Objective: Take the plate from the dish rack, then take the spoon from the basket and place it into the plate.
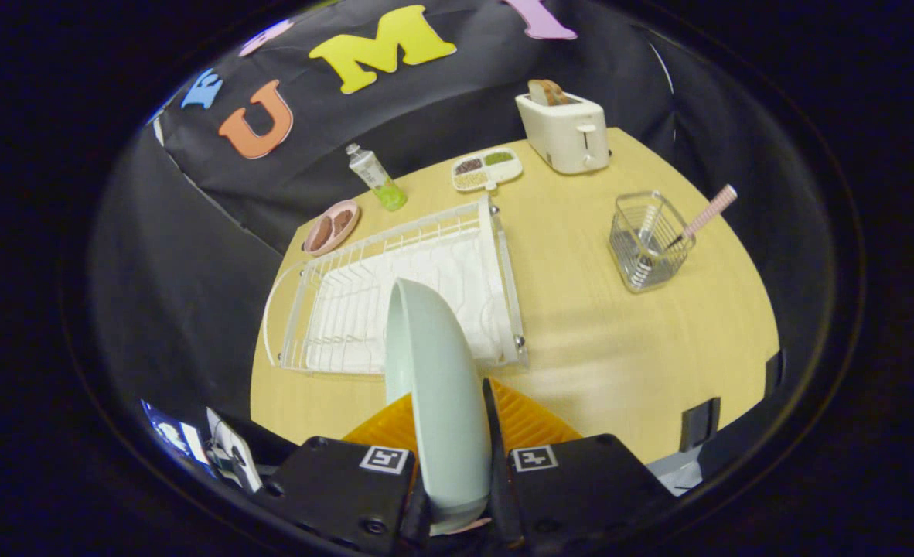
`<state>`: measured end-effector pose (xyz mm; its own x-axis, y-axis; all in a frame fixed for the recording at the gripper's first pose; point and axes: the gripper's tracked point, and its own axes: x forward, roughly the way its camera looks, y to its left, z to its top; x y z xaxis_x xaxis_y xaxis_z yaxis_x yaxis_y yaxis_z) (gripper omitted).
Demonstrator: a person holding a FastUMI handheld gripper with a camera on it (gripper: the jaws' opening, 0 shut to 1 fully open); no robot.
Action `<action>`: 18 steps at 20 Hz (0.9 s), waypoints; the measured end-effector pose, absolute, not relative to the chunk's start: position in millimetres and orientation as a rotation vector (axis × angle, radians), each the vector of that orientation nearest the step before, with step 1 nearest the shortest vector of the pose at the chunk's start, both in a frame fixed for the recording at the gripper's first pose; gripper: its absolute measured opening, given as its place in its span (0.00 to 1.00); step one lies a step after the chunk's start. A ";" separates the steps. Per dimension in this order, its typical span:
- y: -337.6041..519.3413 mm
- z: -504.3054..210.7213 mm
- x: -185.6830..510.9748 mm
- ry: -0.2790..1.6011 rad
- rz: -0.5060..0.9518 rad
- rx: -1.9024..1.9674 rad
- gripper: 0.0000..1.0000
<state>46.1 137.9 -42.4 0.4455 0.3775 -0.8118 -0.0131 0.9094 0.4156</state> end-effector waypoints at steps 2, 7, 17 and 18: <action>141.4 -66.9 24.7 1.117 0.273 0.465 0.35; 147.7 -119.4 7.2 1.145 0.283 0.594 0.35; 160.1 -151.2 12.7 1.200 0.324 0.719 0.37; 153.3 -149.9 15.8 1.183 0.312 0.693 0.41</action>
<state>15.8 153.3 -149.9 0.3666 0.5658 -0.7386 0.1278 0.7557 0.6423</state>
